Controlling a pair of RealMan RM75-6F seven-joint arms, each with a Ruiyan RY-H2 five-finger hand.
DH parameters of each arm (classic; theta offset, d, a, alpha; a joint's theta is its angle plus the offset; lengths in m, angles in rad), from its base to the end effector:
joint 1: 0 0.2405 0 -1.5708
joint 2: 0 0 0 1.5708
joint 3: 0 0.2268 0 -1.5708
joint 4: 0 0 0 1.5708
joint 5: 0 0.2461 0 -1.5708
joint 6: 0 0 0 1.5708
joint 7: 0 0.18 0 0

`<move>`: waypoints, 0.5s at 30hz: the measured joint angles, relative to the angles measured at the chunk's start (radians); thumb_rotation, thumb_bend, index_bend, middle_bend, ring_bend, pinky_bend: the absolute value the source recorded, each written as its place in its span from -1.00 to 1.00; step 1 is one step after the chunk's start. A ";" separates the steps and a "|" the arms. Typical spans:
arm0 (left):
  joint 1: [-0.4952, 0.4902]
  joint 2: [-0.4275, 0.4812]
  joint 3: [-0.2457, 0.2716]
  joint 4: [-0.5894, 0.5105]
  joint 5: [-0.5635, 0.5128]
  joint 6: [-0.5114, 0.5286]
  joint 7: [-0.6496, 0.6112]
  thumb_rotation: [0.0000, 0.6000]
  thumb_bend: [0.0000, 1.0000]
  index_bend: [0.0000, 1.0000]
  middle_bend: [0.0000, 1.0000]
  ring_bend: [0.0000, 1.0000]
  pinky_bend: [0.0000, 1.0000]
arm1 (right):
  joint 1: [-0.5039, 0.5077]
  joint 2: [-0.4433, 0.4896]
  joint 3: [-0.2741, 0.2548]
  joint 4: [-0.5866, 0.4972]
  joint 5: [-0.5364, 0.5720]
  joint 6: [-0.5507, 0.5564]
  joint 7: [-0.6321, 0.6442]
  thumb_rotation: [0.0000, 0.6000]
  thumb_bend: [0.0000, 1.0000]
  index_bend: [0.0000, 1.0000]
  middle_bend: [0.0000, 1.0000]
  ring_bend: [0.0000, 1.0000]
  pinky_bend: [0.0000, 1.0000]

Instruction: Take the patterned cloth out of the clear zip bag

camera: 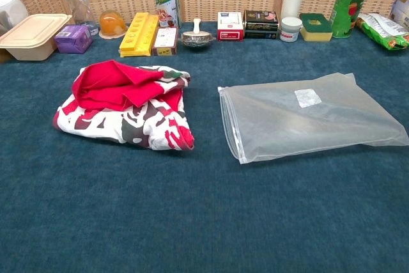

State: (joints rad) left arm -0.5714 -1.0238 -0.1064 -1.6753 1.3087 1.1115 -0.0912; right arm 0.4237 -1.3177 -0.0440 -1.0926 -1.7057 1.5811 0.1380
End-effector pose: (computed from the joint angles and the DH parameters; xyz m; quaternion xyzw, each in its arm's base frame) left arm -0.2014 0.3552 0.0976 -0.6767 -0.3902 -0.4149 0.4665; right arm -0.2650 -0.3040 0.0919 0.7295 -0.1732 0.4529 0.4824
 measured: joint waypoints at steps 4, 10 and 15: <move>0.080 0.017 0.035 -0.019 0.030 0.087 0.010 1.00 -0.57 -0.80 -0.77 -0.99 -0.52 | -0.028 0.029 0.028 -0.085 0.075 -0.023 -0.021 0.68 -0.42 -0.10 -0.09 0.16 0.36; 0.217 0.019 0.104 -0.026 0.098 0.241 0.043 1.00 -0.55 -0.68 -0.77 -0.94 -0.50 | -0.090 0.075 0.060 -0.215 0.175 -0.042 -0.097 0.70 -0.38 -0.06 0.00 0.17 0.32; 0.321 0.003 0.151 -0.014 0.142 0.351 0.066 1.00 -0.55 -0.66 -0.77 -0.93 -0.50 | -0.153 0.108 0.065 -0.281 0.228 -0.040 -0.147 0.70 -0.37 -0.03 0.01 0.17 0.27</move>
State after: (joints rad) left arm -0.2506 -1.0209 0.0451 -1.6897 1.4512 1.4622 -0.0256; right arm 0.2702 -1.2097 0.0207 -1.3740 -1.4779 1.5416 -0.0089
